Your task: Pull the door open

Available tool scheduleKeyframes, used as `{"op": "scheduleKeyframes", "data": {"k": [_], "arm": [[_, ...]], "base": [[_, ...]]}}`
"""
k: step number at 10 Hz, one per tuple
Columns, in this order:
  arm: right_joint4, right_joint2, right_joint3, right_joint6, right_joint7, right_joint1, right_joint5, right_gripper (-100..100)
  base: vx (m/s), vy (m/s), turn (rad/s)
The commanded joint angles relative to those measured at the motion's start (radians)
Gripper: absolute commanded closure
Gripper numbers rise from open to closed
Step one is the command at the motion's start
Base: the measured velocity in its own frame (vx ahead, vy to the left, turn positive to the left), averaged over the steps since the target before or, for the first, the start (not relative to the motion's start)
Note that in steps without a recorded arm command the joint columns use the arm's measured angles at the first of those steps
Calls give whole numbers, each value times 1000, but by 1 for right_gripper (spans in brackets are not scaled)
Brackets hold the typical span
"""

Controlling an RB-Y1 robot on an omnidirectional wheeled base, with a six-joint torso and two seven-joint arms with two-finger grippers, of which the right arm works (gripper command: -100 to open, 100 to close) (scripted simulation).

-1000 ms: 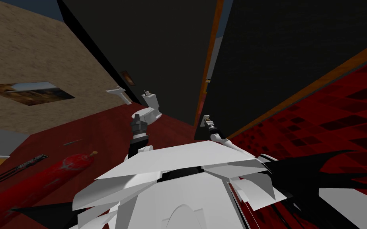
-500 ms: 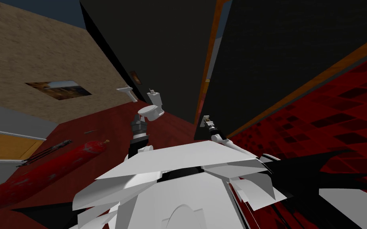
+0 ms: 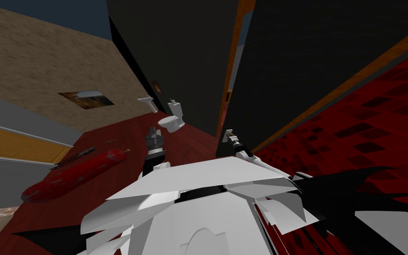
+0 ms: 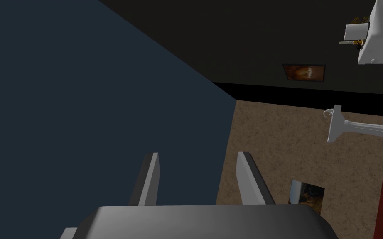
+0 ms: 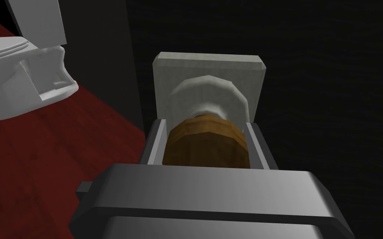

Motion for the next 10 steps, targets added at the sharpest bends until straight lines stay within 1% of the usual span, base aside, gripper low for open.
{"op": "scheduleKeyframes", "data": {"k": [1, 3, 8, 10], "arm": [[-8, -32, 26, -42, -31, 15, 15, 100], [-22, -76, 64, -90, -68, 40, 33, 100], [-64, -199, 168, -225, -171, 110, 83, 100], [-77, -238, 200, -268, -204, 132, 99, 100]], "base": [[-69, -8, 10], [-68, -13, 3], [-72, -29, 4], [-78, -37, -6]]}}
